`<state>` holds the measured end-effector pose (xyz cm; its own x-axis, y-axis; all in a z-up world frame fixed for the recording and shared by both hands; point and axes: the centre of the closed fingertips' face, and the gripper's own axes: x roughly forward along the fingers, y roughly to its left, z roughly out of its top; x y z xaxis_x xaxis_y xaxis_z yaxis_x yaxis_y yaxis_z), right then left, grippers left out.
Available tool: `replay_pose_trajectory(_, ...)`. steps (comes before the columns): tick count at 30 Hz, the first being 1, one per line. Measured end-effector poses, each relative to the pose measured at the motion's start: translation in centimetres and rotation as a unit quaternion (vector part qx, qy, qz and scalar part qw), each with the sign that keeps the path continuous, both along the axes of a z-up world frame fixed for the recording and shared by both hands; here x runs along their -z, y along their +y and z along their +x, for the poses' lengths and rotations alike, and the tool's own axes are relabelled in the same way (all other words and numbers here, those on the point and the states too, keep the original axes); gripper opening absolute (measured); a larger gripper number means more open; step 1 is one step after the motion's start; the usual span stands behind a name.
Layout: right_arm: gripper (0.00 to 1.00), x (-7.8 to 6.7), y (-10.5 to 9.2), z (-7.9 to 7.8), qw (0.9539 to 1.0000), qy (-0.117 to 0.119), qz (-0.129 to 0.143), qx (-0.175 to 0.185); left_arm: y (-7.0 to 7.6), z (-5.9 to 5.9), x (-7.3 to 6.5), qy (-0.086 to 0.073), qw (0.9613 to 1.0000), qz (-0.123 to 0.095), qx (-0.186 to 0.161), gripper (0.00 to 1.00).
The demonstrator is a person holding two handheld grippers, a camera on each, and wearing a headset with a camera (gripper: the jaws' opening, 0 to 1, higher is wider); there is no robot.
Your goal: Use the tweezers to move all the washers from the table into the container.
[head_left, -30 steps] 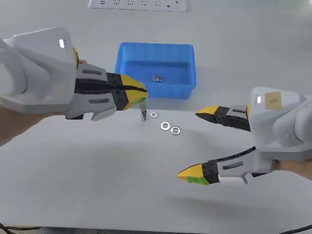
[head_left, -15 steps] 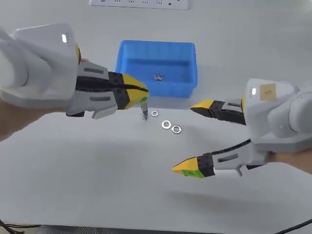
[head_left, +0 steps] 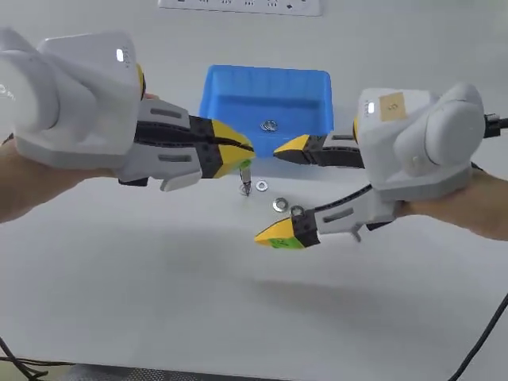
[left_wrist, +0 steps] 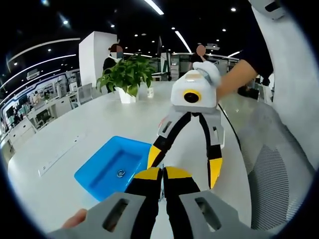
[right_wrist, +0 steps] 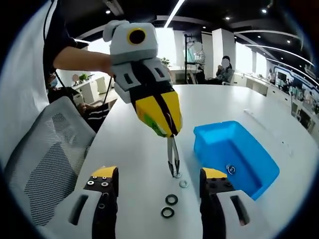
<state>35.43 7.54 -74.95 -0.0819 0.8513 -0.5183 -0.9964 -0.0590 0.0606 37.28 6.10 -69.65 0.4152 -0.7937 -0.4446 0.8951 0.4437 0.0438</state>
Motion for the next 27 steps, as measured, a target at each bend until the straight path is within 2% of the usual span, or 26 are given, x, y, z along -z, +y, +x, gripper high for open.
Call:
replay_pose_trajectory(3,0.60,0.0,0.7,0.0,0.9999,0.000,0.002,-0.012,-0.1,-0.1,0.0,0.003,1.0000,-0.001,0.003,0.05)
replay_pose_trajectory(8,0.53,1.0,1.7,0.3,0.9992,-0.010,-0.014,-0.035,0.0,-0.1,0.0,0.009,1.0000,-0.003,0.000,0.05)
replay_pose_trajectory(12,0.46,1.4,2.4,0.6,0.9988,-0.007,-0.018,-0.045,-0.1,-0.2,0.0,0.012,0.9999,-0.004,0.002,0.05)
replay_pose_trajectory(17,0.33,2.1,2.6,0.9,0.9974,-0.010,-0.033,-0.063,-0.2,-0.4,0.1,0.017,0.9999,-0.004,0.002,0.06)
replay_pose_trajectory(27,0.21,2.3,2.8,0.6,0.9957,-0.013,-0.043,-0.082,0.0,-0.3,0.2,0.023,0.9997,-0.003,-0.001,0.06)
